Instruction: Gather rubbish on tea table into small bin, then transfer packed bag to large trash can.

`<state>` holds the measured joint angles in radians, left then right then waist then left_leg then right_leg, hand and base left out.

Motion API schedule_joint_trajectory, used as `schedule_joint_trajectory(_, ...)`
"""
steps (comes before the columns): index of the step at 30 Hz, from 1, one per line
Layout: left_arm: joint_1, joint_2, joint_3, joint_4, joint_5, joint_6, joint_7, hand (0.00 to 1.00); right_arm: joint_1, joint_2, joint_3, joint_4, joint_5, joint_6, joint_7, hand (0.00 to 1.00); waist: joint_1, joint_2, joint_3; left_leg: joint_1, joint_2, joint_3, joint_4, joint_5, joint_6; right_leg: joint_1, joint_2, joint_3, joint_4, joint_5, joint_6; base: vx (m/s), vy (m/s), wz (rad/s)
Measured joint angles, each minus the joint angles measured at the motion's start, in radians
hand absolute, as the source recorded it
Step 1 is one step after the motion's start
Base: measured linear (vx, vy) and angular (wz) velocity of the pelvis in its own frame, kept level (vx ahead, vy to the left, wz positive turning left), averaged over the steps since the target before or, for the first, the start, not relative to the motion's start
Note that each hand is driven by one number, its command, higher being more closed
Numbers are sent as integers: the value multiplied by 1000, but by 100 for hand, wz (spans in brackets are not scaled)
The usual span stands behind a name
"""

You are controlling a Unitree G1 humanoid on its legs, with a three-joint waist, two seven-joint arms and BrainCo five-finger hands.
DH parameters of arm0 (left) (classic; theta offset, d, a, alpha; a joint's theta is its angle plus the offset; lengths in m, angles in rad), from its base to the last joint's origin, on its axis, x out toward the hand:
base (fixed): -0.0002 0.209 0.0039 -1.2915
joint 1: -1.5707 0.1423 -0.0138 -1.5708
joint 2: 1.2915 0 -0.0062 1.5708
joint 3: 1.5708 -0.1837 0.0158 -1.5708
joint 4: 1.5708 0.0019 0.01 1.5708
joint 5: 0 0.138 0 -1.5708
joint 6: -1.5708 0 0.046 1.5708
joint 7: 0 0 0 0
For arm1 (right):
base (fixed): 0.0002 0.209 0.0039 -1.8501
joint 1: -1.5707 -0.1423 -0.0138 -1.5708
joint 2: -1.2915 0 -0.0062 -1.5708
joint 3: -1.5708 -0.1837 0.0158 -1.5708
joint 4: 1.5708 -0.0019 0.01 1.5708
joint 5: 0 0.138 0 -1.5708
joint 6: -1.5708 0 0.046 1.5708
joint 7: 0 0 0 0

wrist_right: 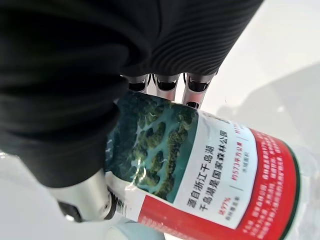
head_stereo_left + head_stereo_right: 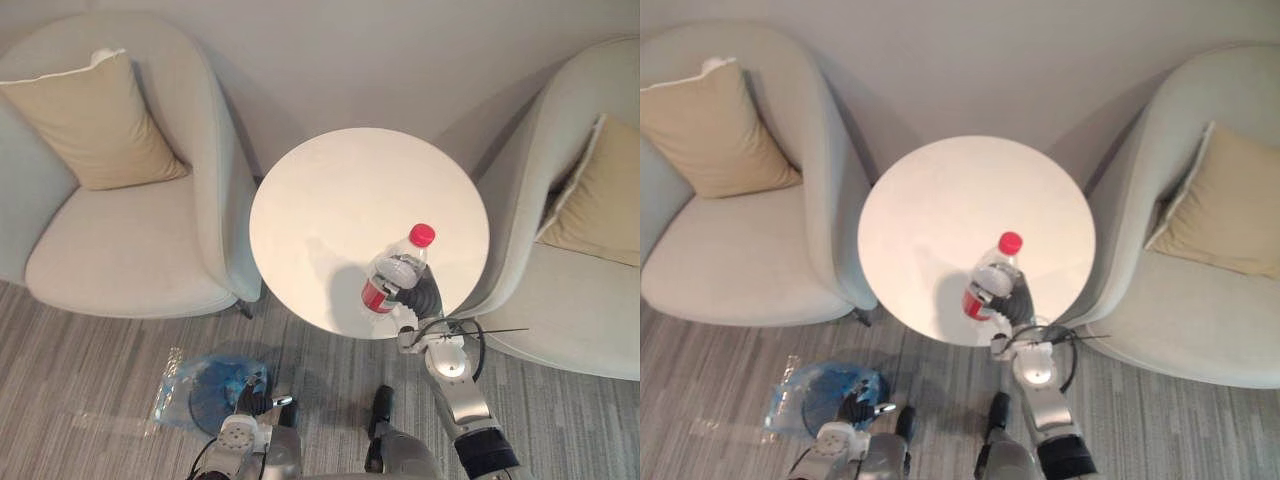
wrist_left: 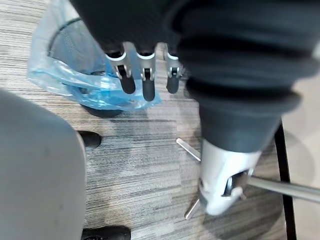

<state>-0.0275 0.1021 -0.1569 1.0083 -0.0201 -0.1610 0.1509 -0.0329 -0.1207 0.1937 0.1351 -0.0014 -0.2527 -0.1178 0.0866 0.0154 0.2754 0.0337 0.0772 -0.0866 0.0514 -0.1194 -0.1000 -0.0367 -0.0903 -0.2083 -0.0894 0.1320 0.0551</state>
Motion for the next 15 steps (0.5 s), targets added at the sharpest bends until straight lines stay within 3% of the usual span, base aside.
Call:
schedule_joint_trajectory(3,0,1,-21,24,1,0,-1,0,49,2,19,-49,-3,-3,24,100,-27,0,-20,5,-3,-15,3,0,2,-2,-3,11,38,-23,11,-5,12,4)
schedule_joint_trajectory(6,0,0,-37,26,16,-1,-2,0,103,1,14,-132,-43,-5,28,100,-43,-5,-33,-8,-20,-89,22,1,3,-70,8,214,262,-190,42,10,3,62)
schedule_joint_trajectory(10,12,-12,-32,45,20,0,-1,0,105,5,18,-134,-43,-6,28,100,-27,13,-100,-44,-23,-171,27,12,-5,-61,0,150,260,-206,36,29,-57,69)
schedule_joint_trajectory(13,14,-33,-28,45,19,-1,0,0,92,3,25,-127,-40,-6,27,100,-29,34,-114,-89,-33,-252,18,63,-10,-38,-15,56,217,-195,20,0,-27,86)
schedule_joint_trajectory(15,12,-39,-28,42,19,-1,0,0,89,6,22,-107,-40,-6,20,100,-29,36,-114,-127,-42,-236,18,108,-11,-33,-24,6,205,-192,16,-41,-24,101)
